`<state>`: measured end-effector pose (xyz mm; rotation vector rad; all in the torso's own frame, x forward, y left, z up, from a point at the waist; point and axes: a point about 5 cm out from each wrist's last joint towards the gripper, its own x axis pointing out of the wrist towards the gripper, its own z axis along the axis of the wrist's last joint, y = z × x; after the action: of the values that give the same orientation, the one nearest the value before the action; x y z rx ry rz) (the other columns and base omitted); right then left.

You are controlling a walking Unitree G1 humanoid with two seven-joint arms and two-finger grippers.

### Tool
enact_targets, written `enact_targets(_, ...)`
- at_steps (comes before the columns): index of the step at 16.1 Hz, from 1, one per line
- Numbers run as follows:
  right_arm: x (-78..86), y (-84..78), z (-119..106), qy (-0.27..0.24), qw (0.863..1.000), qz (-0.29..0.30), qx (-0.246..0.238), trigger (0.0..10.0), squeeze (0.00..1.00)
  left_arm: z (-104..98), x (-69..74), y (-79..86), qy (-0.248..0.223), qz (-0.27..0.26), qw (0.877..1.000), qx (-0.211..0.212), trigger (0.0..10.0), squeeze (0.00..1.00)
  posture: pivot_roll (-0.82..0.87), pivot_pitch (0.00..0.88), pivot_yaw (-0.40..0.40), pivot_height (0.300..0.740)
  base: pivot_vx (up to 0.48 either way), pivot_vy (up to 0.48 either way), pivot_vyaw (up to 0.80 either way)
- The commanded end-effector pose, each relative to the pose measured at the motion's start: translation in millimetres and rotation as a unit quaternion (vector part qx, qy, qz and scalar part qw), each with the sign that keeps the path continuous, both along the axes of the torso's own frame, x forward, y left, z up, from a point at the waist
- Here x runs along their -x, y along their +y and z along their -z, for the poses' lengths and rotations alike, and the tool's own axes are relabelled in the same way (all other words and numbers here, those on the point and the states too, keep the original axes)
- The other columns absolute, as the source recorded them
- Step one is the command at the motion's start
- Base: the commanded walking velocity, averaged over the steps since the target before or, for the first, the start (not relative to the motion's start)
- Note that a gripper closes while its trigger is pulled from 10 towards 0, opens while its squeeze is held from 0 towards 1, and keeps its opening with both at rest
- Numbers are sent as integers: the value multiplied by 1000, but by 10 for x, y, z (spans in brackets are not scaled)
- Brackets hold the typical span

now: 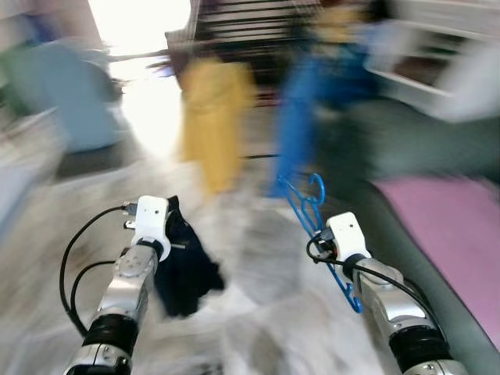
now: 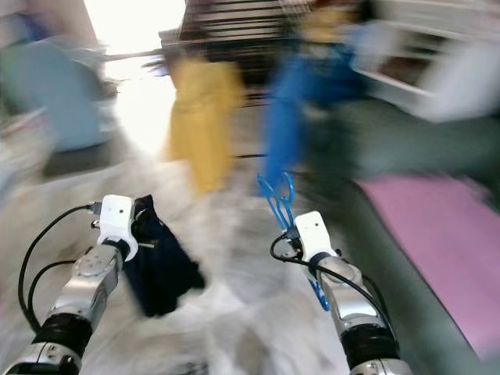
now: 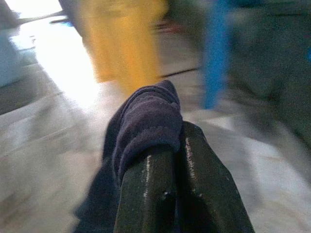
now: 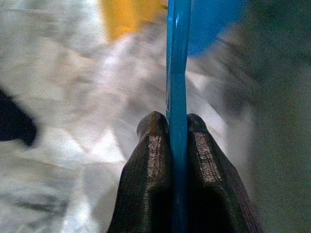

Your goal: Hang hanger

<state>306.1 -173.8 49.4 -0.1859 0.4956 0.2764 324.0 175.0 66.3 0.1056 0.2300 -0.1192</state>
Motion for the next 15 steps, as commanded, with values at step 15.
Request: enact_targets(15,-30,53,6,-8,1000,4,-11,10000,0,-75,54,-198,-32,32,999,-24,10000,0,-85,0,63,740,0,164,-289)
